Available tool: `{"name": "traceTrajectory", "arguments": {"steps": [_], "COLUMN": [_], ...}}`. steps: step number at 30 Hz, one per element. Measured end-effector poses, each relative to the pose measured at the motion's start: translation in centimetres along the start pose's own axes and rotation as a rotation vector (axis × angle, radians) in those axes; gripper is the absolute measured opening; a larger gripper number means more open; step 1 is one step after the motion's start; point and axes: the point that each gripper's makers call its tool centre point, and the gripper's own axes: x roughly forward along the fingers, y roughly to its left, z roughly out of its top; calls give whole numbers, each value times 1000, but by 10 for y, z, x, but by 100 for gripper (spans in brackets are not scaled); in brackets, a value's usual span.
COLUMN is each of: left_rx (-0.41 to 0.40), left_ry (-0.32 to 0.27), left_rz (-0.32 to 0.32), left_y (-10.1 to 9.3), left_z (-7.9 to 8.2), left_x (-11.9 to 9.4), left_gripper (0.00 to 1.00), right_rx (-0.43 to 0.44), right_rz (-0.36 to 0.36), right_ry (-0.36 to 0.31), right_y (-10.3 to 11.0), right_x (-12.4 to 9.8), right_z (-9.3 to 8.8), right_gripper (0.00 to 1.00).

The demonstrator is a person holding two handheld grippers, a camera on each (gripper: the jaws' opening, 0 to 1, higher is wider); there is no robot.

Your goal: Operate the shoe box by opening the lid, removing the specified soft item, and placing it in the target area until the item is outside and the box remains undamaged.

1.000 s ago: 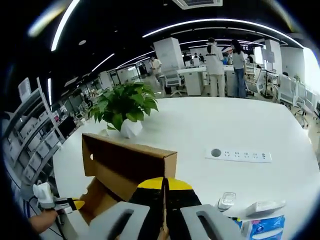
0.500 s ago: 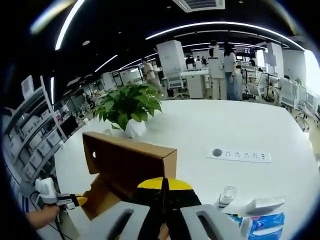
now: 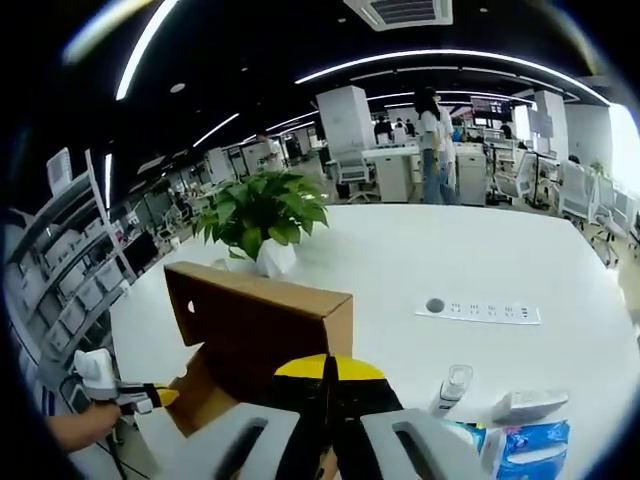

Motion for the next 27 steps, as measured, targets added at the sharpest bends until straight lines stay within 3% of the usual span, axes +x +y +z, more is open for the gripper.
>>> {"name": "traceTrajectory", "arguments": {"steps": [27], "left_rx": [33], "left_ry": [15], "left_rz": [-34], "left_y": [-1], "left_z": [1], "left_x": [2], "left_gripper": [2], "right_rx": [-22], "right_rz": [-25], "right_ry": [-41], "right_y": [4], "right_x": [-18], "right_z": [-14], "right_gripper": [0]}}
